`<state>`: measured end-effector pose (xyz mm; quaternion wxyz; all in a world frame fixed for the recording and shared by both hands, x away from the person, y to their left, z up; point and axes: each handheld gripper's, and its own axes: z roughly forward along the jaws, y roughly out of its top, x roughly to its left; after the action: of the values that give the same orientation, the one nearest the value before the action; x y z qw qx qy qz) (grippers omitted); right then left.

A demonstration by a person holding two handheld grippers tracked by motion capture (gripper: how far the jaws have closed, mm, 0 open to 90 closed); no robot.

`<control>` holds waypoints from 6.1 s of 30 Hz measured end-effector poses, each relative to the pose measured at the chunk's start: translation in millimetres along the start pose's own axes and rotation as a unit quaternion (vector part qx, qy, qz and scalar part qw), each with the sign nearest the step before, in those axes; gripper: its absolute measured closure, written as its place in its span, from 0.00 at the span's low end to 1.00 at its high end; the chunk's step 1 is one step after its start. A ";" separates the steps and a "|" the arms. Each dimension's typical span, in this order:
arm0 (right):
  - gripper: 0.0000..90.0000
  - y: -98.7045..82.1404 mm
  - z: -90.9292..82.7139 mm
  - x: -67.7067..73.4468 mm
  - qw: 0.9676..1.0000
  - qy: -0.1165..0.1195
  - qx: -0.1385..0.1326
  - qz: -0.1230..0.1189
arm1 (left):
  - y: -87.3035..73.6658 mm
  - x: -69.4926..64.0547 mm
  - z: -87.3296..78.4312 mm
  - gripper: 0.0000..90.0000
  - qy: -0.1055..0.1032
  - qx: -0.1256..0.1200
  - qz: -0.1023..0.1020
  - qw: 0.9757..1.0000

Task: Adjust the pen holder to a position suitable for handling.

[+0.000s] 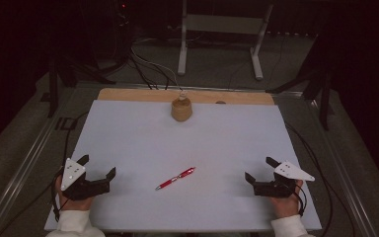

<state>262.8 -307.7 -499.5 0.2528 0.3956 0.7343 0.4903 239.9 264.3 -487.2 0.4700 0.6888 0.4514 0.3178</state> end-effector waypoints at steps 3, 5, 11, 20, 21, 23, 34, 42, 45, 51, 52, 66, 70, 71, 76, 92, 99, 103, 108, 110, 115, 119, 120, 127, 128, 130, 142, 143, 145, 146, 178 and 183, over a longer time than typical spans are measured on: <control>0.00 0.1 -0.4 0.3 1.000 -0.002 0.000 0.001 | -0.3 -0.3 0.3 0.00 0.001 0.002 0.001 1.000; 0.00 0.4 -0.8 0.5 1.000 -0.004 0.000 0.002 | -0.3 0.1 0.0 0.00 0.002 0.001 -0.001 1.000; 0.00 0.5 -1.2 0.7 1.000 -0.005 -0.003 0.004 | 2.1 0.7 0.0 0.00 0.009 -0.002 -0.005 1.000; 0.00 1.1 0.2 -0.3 1.000 -0.009 -0.007 0.008 | 18.4 -2.0 9.4 0.00 0.000 0.003 -0.005 1.000; 0.00 1.1 0.6 -0.6 1.000 -0.008 -0.007 0.008 | 20.6 -2.4 11.0 0.00 -0.001 0.003 -0.005 1.000; 0.00 1.1 0.6 -0.7 1.000 -0.008 -0.007 0.009 | 25.4 -2.0 14.6 0.00 -0.004 0.004 -0.004 1.000; 0.00 1.2 0.5 -0.7 1.000 -0.008 -0.006 0.012 | 49.8 5.9 36.2 0.00 -0.010 0.000 -0.023 1.000; 0.00 1.1 0.7 -1.1 1.000 -0.009 -0.006 0.014 | 64.3 11.1 49.4 0.00 -0.014 -0.008 -0.030 0.999; 0.00 1.1 0.6 -1.2 1.000 -0.009 -0.007 0.014 | 68.2 12.3 55.5 0.00 -0.017 -0.009 -0.034 0.999; 0.00 1.1 0.8 -1.0 1.000 -0.009 -0.007 0.013 | 74.1 12.6 69.2 0.00 -0.022 -0.008 -0.037 0.999; 0.00 1.0 0.8 -1.0 1.000 -0.009 -0.007 0.014 | 75.3 12.6 71.6 0.00 -0.022 -0.008 -0.037 0.999; 0.00 1.2 0.3 -1.4 1.000 -0.009 -0.009 0.015 | 93.4 6.9 103.8 0.00 -0.028 -0.007 -0.034 0.999; 0.00 1.2 0.1 -1.5 1.000 -0.010 -0.011 0.015 | 95.8 4.4 113.3 0.00 -0.030 -0.008 -0.041 0.999; 0.00 1.3 -0.1 -1.6 1.000 -0.010 -0.012 0.015 | 96.1 3.8 114.9 0.00 -0.031 -0.007 -0.042 0.999; 0.00 1.3 -0.2 -1.7 1.000 -0.010 -0.012 0.015 | 98.1 0.3 123.5 0.00 -0.033 -0.006 -0.042 0.999; 0.00 1.4 -0.4 -1.8 1.000 -0.010 -0.013 0.017 | 103.9 -8.4 152.2 0.00 -0.034 0.002 -0.041 0.999; 0.00 1.5 -0.9 -2.1 1.000 -0.010 -0.014 0.019 | 106.0 -10.5 162.2 0.00 -0.035 0.001 -0.047 0.998; 0.00 1.5 -0.9 -1.9 1.000 -0.010 -0.014 0.019 | 106.5 -12.6 167.5 0.00 -0.036 0.003 -0.047 0.998; 0.00 1.4 -1.4 -2.6 1.000 -0.012 -0.016 0.021 | 107.7 -16.4 175.4 0.00 -0.038 0.005 -0.049 0.998; 0.00 1.3 -1.4 -2.7 1.000 -0.012 -0.015 0.022 | 108.3 -18.2 178.8 0.00 -0.039 0.007 -0.048 0.998; 0.00 1.3 -1.3 -2.7 1.000 -0.012 -0.015 0.022 | 109.7 -22.4 185.5 0.00 -0.037 0.008 -0.047 0.998; 0.00 1.3 -1.4 -3.1 1.000 -0.011 -0.016 0.023 | 111.6 -25.8 191.6 0.00 -0.036 0.010 -0.044 0.998; 0.00 1.2 -1.3 -3.2 1.000 -0.011 -0.016 0.023 | 112.2 -27.1 193.8 0.00 -0.035 0.011 -0.041 0.998; 0.00 1.2 -1.3 -3.5 1.000 -0.012 -0.016 0.025 | 114.0 -33.4 203.9 0.00 -0.032 0.010 -0.045 0.998; 0.00 1.2 -1.3 -3.5 1.000 -0.012 -0.016 0.025 | 114.0 -33.4 203.9 0.00 -0.032 0.010 -0.045 0.998; 0.00 1.2 -1.3 -3.7 0.999 -0.011 -0.017 0.025 | 115.4 -36.0 208.3 0.00 -0.031 0.011 -0.045 0.998; 0.00 1.3 -0.1 -4.8 0.999 -0.011 -0.019 0.028 | 119.8 -47.9 228.0 0.00 -0.018 0.014 -0.041 0.999; 0.00 1.3 0.1 -4.9 0.999 -0.011 -0.018 0.028 | 119.7 -49.0 230.0 0.00 -0.019 0.015 -0.040 0.999; 0.00 1.3 0.5 -5.3 0.999 -0.011 -0.018 0.028 | 119.3 -50.9 233.5 0.00 -0.019 0.018 -0.040 0.999; 0.00 1.3 0.6 -5.6 0.999 -0.011 -0.018 0.028 | 118.9 -51.9 235.5 0.00 -0.019 0.019 -0.042 0.999; 0.00 1.6 0.0 -10.4 0.998 -0.015 -0.029 0.048 | 121.4 -76.8 298.6 0.05 0.002 0.063 -0.057 0.996; 0.00 1.5 -1.1 -12.2 0.998 -0.016 -0.032 0.051 | 120.0 -79.4 306.6 0.09 0.019 0.083 -0.065 0.994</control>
<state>269.2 -318.1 -497.9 0.2518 0.4324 0.6929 0.5192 512.0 62.6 -485.4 0.4218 0.6886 0.5290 0.2609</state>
